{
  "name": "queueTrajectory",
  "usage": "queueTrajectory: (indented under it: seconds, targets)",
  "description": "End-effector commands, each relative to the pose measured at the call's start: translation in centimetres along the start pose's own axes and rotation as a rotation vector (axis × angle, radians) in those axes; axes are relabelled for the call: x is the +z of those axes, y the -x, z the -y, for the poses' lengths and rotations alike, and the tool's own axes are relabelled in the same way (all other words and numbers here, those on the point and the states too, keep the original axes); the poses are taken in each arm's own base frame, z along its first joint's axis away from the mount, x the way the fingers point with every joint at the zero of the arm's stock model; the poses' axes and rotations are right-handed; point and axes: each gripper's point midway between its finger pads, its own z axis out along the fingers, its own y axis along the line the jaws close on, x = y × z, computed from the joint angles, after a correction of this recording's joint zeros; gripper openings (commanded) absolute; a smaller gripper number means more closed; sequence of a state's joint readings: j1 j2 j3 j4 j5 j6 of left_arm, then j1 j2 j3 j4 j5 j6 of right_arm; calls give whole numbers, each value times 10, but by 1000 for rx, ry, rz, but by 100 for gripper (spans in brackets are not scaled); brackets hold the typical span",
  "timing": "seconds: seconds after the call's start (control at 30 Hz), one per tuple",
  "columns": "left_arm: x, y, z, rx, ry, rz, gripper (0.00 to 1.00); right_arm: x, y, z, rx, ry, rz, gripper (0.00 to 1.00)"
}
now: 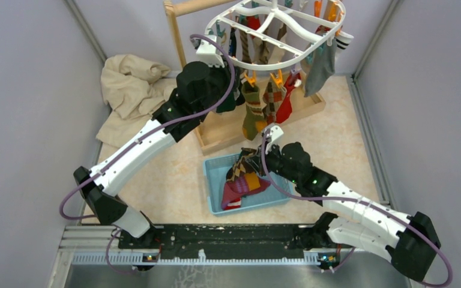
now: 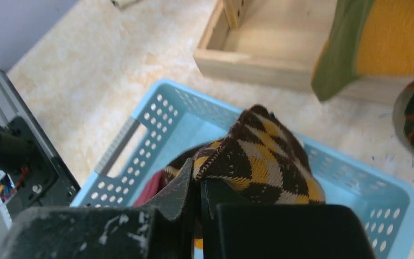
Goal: Remove the socks clipped to the hanger
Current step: Place the sock in the bin.
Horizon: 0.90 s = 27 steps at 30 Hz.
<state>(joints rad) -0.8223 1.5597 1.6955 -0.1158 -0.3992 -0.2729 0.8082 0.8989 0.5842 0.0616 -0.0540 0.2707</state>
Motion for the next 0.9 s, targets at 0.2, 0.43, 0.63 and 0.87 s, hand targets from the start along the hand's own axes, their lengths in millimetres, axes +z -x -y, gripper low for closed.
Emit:
queueTrajectory:
  seconds: [0.2, 0.43, 0.63, 0.87]
  targets:
    - [-7, 20, 3, -11, -20, 41, 25, -3, -34, 13, 36, -64, -76, 0]
    - [-6, 19, 6, -12, -33, 36, 25, -20, -55, 27, 100, -139, -101, 16]
    - [-3, 14, 12, -22, -56, 21, 25, -32, -61, 45, 162, -280, -146, 49]
    - [7, 6, 32, 3, -100, -11, 24, -53, -28, 44, 173, -312, -73, 80]
